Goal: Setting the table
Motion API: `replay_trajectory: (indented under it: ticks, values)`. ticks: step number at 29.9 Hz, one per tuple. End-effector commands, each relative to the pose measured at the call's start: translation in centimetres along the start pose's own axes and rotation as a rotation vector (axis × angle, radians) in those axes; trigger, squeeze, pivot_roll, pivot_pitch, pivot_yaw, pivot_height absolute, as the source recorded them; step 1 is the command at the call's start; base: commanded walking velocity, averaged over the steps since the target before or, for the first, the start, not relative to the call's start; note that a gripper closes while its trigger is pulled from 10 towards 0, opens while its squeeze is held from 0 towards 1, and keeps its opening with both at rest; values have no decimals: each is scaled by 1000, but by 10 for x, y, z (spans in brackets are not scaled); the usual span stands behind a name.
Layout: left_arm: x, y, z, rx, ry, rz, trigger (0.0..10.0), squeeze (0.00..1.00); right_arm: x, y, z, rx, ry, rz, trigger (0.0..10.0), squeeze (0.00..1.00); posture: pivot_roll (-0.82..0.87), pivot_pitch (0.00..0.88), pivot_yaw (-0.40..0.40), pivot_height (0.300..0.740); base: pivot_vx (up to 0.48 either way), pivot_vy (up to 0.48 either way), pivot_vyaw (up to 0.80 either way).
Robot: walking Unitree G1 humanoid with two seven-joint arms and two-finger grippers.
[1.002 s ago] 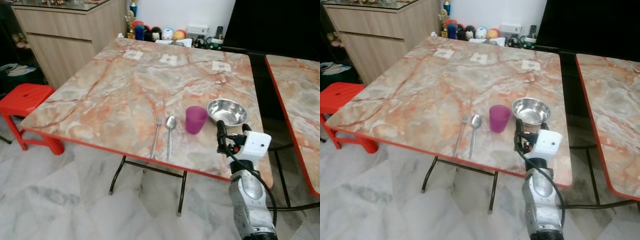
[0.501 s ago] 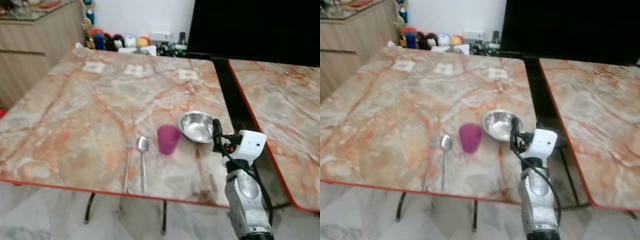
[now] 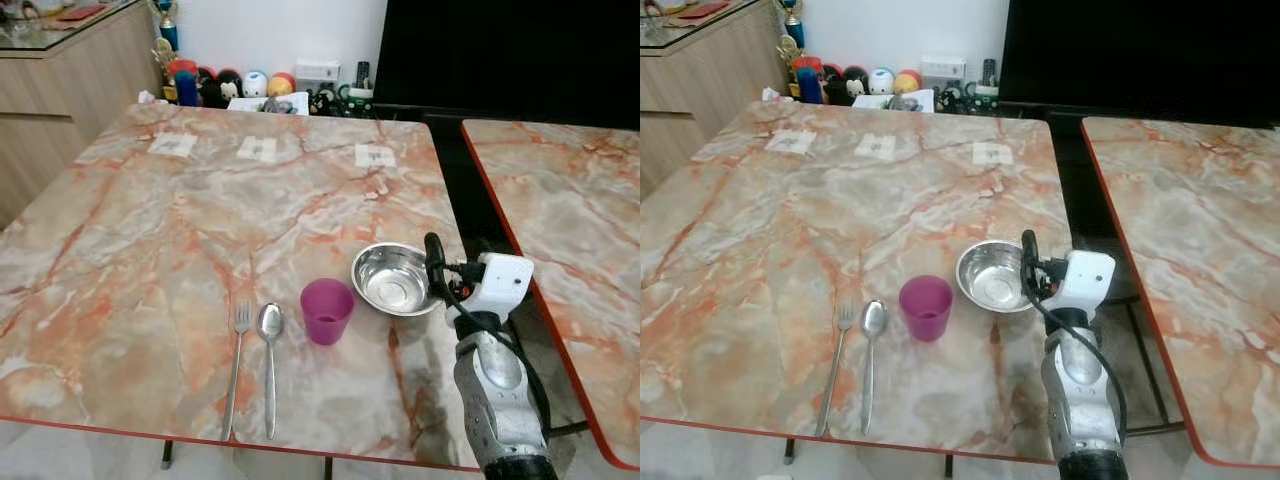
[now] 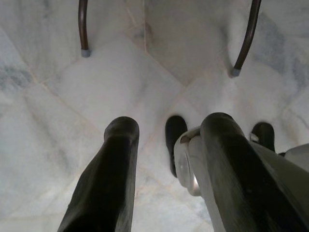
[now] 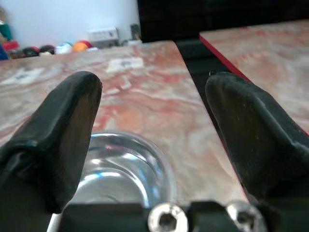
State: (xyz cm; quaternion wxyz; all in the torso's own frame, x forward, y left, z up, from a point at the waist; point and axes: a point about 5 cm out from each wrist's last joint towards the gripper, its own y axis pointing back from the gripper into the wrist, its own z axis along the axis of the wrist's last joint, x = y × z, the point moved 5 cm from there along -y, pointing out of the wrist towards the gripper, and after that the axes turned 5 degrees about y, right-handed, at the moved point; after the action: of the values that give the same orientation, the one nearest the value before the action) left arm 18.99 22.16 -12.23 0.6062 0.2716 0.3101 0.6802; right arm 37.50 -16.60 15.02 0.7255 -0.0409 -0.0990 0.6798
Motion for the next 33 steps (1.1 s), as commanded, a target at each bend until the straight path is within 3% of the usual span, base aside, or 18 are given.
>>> replay_trajectory:
  ticks: [1,4,11,15,22,33]
  values:
    - [1,3,-13,40,13,3,10000,0,-3,-2,1,8,-15,-11,10000,0,-24,100,-31,740,0,0,0]
    - [0,3,-14,43,13,2,10000,0,-5,-14,-4,95,-52,-54,10000,0,-24,101,-32,740,0,0,0]
    - [-1,3,-15,50,13,0,10000,0,-2,-18,-19,217,-126,-68,10000,0,-22,101,-32,740,0,0,0]
    - [0,4,-18,61,12,2,10000,0,-2,-15,-38,356,-207,-94,10000,0,-23,102,-32,740,0,0,0]
    - [2,5,-19,66,11,4,10000,0,-2,-12,-45,401,-208,-94,10000,0,-21,104,-31,740,0,0,0]
    - [3,4,-16,53,5,-1,10000,0,14,-10,-63,522,-231,3,10000,0,-16,100,-28,740,0,0,0]
